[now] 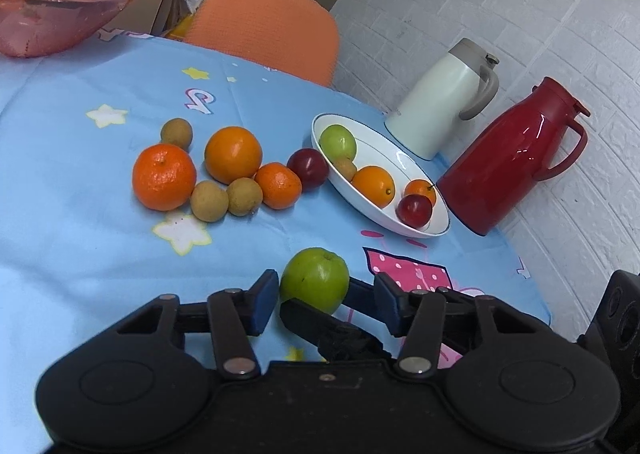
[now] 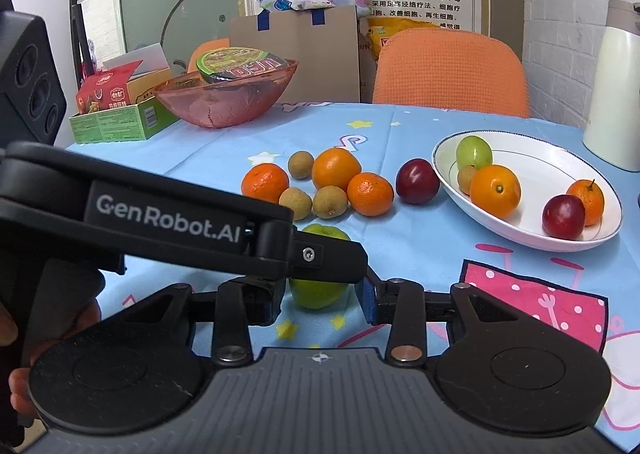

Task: Organize fruits
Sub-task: 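Close both tools together around a large green apple from the pile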

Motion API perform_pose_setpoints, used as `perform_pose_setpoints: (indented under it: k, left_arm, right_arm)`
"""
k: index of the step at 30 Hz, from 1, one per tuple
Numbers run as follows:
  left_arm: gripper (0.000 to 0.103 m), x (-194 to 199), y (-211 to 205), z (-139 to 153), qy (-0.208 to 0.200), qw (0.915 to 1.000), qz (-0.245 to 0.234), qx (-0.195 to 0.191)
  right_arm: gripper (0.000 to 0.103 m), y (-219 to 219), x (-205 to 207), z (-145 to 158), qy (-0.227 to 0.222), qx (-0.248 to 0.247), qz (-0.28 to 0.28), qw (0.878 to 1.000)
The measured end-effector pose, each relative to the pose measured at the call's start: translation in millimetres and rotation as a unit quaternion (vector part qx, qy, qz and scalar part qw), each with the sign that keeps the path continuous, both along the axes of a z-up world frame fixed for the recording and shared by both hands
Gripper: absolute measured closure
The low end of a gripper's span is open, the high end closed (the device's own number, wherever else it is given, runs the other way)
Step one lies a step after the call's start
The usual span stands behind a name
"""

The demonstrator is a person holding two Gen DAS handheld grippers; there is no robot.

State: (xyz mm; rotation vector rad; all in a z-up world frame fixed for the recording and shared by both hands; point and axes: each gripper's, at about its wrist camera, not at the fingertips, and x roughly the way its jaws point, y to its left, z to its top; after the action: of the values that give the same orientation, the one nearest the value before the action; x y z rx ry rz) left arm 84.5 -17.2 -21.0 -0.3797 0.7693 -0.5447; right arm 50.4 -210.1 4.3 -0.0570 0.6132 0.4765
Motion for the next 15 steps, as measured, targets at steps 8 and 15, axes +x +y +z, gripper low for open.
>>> perform_pose_setpoints:
  k: [8,15]
  left_arm:
    - [0.031,12,1,-8,0.017,0.9998,0.005,-0.005]
    - [0.026,20,7,-8,0.024,0.9993,0.023,-0.02]
  right_arm:
    - [0.037,-3,9,-6,0.018,0.024,-0.013,0.999]
    - [0.009,-2,11,-6,0.005,0.026,-0.021,0.999]
